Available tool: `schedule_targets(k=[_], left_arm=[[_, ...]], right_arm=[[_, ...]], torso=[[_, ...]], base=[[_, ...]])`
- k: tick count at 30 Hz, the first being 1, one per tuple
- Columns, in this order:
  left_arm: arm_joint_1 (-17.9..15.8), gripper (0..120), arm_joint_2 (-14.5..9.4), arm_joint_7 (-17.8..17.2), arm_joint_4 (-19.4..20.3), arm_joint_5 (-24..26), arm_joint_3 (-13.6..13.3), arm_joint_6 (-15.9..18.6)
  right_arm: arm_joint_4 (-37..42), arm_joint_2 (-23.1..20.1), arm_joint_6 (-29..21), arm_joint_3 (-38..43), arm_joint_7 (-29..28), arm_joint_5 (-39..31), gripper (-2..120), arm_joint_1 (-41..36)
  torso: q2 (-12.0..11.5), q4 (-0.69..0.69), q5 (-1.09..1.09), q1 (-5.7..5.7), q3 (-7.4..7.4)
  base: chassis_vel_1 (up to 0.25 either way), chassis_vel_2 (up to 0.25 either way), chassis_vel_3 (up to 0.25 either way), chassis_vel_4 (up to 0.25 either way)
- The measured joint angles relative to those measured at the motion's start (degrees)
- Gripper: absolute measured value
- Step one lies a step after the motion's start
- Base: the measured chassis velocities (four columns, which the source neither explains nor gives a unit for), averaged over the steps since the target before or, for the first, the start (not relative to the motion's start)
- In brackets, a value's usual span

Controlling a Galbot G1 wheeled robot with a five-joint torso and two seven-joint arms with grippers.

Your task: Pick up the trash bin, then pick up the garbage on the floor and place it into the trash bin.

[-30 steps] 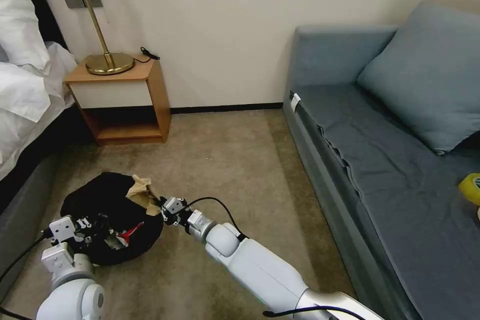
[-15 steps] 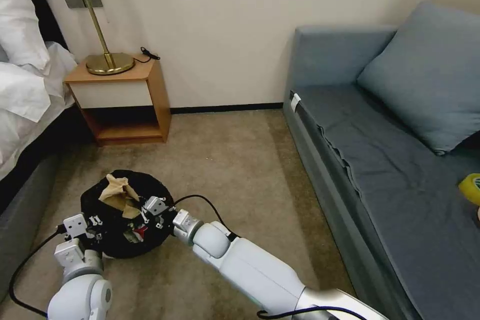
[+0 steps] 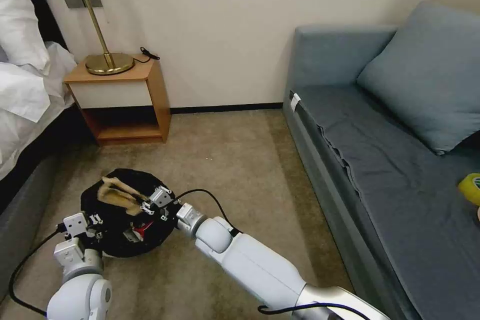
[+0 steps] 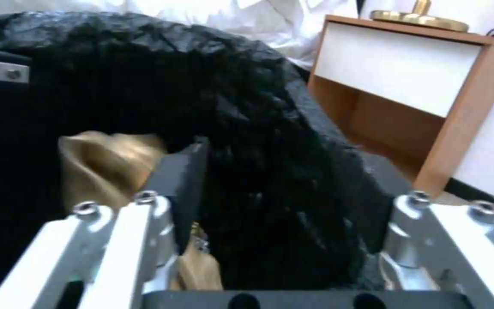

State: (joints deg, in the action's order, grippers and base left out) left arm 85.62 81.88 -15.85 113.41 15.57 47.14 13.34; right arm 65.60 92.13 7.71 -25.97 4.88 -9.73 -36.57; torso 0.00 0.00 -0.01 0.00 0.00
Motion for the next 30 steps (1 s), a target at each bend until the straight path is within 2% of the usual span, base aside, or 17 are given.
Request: schedule_targets(k=[3,4,7,11,12,14,17,19,21,23,24,26,30], left_arm=[[-0.1,4,-0.3,0.0,0.0,1.2,0.7,0.0],[-0.1,4,-0.3,0.0,0.0,1.2,0.7,0.0],[-0.4,4,-0.8,-0.1,-0.7,3.5,1.7,-0.3],[-0.7,4,-1.0,-1.1,-1.2,6.2,2.2,-0.6],[-0.8,4,-1.0,-1.9,-1.3,8.6,2.4,-0.6],[-0.8,4,-1.1,-2.2,-1.3,9.5,2.4,-0.6],[-0.7,4,-1.6,-4.2,-0.8,19.0,2.9,-0.7],[-0.8,4,-1.7,-4.8,-0.8,20.8,3.0,-0.8],[-1.5,4,-2.3,-6.9,-1.0,28.0,3.7,-1.0],[-2.4,4,-2.6,-8.4,-1.8,32.3,4.5,-1.2],[-2.4,4,-2.6,-8.4,-1.8,32.3,4.5,-1.2],[-3.6,4,-3.3,-9.9,-3.9,35.5,5.6,-1.8],[-4.7,4,-4.3,-10.5,-7.1,38.3,5.7,-2.0]], right_arm=[[0.2,0.0,0.1,1.1,0.0,0.2,73,-0.1],[0.2,0.0,0.1,1.1,0.0,0.2,73,-0.1],[1.8,0.0,0.0,4.5,-0.3,0.3,88,-0.1],[3.2,0.0,-0.2,9.2,-0.7,0.7,98,0.1],[3.6,0.0,-0.2,12.2,-0.8,1.4,99,-0.1],[3.7,0.0,-0.2,13.2,-0.9,1.7,99,-0.2],[3.8,0.0,0.1,22.1,-1.4,4.7,100,-2.3],[3.9,0.0,0.2,23.2,-1.4,5.0,100,-2.7],[4.1,0.0,0.6,26.1,-1.5,6.0,100,-3.8],[4.4,0.0,0.9,27.6,-1.5,6.6,100,-4.5],[4.4,0.0,0.9,27.6,-1.5,6.6,100,-4.5],[4.4,0.0,1.1,29.5,-1.4,7.2,100,-5.0],[4.0,0.0,1.4,30.8,-1.2,7.8,100,-5.1]], torso=[[0.0,0.0,0.0,0.0,0.0],[0.0,0.0,0.0,0.0,0.0],[0.0,0.0,0.01,0.0,0.0],[0.0,0.01,0.0,0.0,0.0],[0.0,0.01,0.01,0.0,0.0],[0.0,0.01,0.01,0.0,0.0],[0.0,-0.02,0.01,0.0,0.0],[0.0,-0.03,0.01,0.0,0.0],[0.0,-0.02,0.01,0.0,0.0],[0.0,0.0,0.01,0.0,0.0],[0.0,0.0,0.01,0.0,0.0],[0.0,-0.01,0.01,0.0,0.0],[0.0,0.01,0.01,0.0,0.0]], base=[[0.0,0.0,0.0,0.0],[0.0,0.0,0.0,0.0],[0.0,0.0,0.0,0.0],[0.0,0.0,0.0,0.0],[0.0,0.0,0.0,0.0],[0.0,0.0,0.0,0.0],[0.0,0.0,0.0,0.0],[0.0,0.0,0.0,0.0],[0.0,0.0,0.0,0.0],[0.0,0.0,0.0,0.0],[0.0,0.0,0.0,0.0],[0.0,0.0,0.0,0.0],[0.0,0.0,0.0,0.0]])
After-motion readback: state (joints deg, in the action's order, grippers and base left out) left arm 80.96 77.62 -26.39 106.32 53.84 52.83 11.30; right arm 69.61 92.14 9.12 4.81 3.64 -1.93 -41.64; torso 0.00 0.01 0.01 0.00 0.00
